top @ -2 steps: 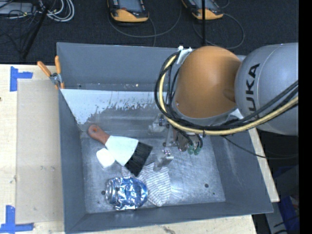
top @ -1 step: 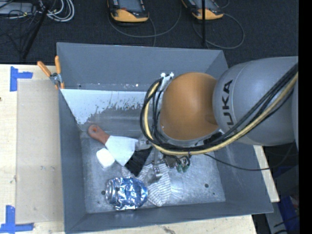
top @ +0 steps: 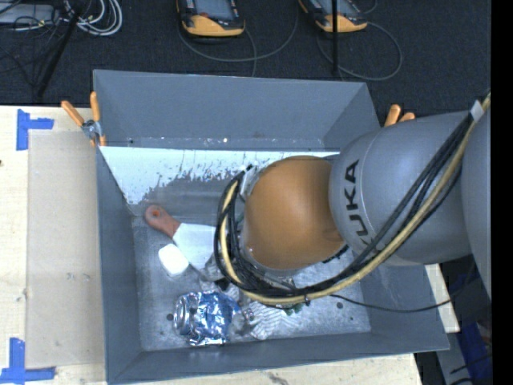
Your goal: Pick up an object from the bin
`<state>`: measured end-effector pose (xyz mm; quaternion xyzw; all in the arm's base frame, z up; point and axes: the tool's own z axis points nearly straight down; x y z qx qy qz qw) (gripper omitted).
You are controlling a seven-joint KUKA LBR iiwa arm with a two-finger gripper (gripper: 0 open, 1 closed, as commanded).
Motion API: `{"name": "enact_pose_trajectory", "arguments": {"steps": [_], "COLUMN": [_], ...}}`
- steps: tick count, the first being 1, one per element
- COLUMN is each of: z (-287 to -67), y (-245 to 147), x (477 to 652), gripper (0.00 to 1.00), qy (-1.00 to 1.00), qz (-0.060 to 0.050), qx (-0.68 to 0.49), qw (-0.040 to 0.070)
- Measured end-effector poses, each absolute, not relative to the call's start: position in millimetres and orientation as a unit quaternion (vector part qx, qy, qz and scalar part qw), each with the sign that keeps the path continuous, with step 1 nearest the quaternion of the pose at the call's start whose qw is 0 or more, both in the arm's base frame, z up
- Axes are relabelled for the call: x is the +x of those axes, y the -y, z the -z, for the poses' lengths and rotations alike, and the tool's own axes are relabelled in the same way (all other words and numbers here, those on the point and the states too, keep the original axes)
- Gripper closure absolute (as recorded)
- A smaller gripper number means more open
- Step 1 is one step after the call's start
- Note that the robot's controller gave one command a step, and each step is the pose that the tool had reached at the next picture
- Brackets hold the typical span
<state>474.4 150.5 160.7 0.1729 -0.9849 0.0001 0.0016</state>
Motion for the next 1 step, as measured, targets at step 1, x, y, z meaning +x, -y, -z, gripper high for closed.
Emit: {"name": "enact_pose_trajectory", "arguments": {"steps": [1], "z": [-144.9], "y": [-154.3], "x": [474.4], "gripper": [0.0], "qy": [0.965], "qz": [0.0], "qx": [0.264], "qw": [0.001]}}
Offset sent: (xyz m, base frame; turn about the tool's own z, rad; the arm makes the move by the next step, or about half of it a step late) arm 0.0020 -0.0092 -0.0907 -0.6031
